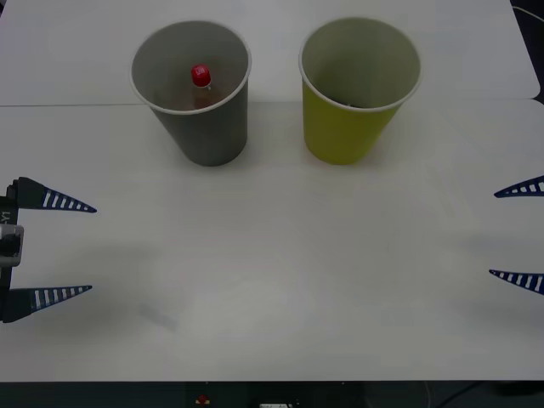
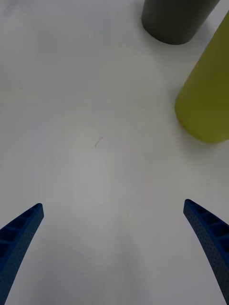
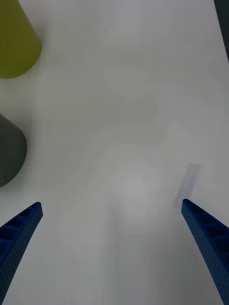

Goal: Put the can into the green bin and the plastic bottle into the gray bin

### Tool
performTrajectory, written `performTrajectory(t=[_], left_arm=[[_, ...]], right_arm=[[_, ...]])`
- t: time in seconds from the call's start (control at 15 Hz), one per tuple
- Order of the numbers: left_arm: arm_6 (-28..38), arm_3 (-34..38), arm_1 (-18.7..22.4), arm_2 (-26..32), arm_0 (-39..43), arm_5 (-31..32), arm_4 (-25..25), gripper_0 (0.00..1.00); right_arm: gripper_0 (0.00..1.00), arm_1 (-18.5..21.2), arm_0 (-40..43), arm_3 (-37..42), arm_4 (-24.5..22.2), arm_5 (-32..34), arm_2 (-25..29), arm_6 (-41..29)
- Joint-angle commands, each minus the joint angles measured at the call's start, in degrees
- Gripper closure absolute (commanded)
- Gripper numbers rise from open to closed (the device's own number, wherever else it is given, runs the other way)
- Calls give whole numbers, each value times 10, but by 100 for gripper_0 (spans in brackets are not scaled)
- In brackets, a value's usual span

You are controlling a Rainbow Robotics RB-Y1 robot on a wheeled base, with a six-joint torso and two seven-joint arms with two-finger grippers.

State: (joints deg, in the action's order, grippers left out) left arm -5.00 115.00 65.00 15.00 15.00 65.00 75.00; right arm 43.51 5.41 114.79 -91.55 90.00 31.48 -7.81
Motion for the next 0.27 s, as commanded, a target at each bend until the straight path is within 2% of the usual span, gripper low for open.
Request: performTrajectory(t=[0.07, 0.27], left_arm=[[0, 0, 0, 0, 0, 0, 0, 0], [0, 0, 0, 0, 0, 0, 0, 0]], right_arm=[[0, 0, 1, 0, -11, 0, -2, -3], [0, 0, 1, 0, -11, 0, -2, -3]])
